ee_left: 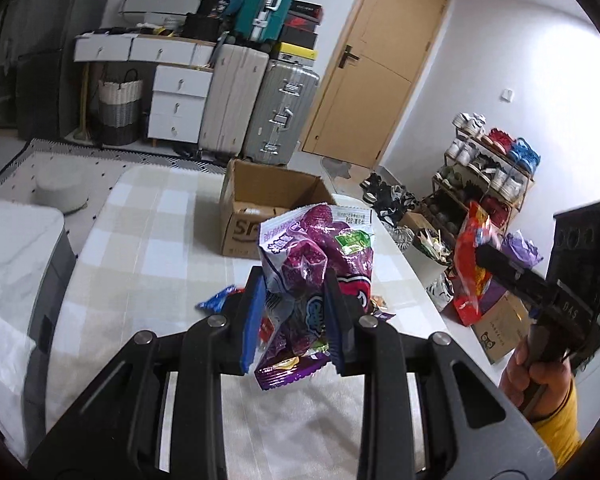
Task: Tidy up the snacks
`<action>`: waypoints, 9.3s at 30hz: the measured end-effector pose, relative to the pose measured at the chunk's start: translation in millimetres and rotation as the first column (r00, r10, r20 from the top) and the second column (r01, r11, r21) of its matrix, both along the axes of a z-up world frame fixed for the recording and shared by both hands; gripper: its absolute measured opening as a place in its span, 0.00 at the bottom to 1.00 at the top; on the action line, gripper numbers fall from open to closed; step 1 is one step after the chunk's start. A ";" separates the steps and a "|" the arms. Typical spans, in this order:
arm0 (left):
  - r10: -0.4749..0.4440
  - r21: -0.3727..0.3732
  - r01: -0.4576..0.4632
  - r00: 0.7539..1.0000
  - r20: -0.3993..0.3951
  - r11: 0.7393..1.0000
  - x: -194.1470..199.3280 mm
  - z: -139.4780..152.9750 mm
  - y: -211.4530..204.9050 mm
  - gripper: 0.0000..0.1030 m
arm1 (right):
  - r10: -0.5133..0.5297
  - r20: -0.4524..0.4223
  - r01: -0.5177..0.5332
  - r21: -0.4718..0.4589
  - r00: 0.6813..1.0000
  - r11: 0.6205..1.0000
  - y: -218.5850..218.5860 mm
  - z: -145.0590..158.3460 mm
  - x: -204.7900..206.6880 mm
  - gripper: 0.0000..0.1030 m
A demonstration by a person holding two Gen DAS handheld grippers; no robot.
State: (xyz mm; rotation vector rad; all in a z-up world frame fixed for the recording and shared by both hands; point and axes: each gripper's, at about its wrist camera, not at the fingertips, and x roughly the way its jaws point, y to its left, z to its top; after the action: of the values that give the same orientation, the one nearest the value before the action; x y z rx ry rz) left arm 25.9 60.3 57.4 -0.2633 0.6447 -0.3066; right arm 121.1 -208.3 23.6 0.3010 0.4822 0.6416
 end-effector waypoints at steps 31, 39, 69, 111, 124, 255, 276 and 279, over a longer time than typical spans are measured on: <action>0.041 0.114 -0.031 0.995 -0.091 0.993 251.6 11.1 -44.1 0.24 | -0.016 -0.091 0.008 -0.086 0.996 0.996 22.5 13.7 217.3 0.53; 0.026 0.165 0.002 0.986 -0.164 0.986 330.7 -31.3 -60.9 0.24 | -0.032 -0.178 0.012 -0.115 0.984 0.993 23.4 -22.4 276.1 0.53; 0.025 0.197 0.035 0.956 -0.292 0.980 426.7 -136.5 -96.7 0.24 | -0.048 -0.319 -0.032 -0.240 0.947 0.970 53.5 -94.0 326.3 0.53; 0.124 0.290 -0.091 0.987 -0.100 0.953 236.3 -26.9 -71.6 0.78 | -0.081 -0.108 0.058 -0.200 0.991 0.978 33.7 -1.9 185.6 0.79; 0.138 0.244 -0.149 0.989 0.062 0.958 89.4 30.9 -68.0 0.99 | -0.102 0.086 0.112 -0.125 0.991 0.986 17.5 31.7 29.7 0.96; -0.170 0.322 0.282 0.926 -0.336 0.904 120.6 -233.2 -140.7 0.63 | -0.035 -0.332 0.046 0.025 0.943 0.999 -46.4 -205.6 38.8 0.41; -0.204 0.192 0.259 0.943 -0.264 0.947 70.3 -189.3 -108.1 0.60 | -0.050 -0.321 0.068 0.045 0.946 0.997 -47.8 -196.5 33.0 0.41; -0.189 0.213 0.238 0.955 -0.227 0.948 57.7 -167.6 -104.8 0.60 | -0.053 -0.298 0.065 0.029 0.953 0.997 -42.7 -182.8 28.5 0.41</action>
State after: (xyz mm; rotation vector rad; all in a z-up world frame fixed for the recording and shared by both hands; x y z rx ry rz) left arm 83.6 -44.5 -110.2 0.0086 0.9085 -0.4104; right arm 149.6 -251.0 -159.1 0.4504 0.7467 0.5496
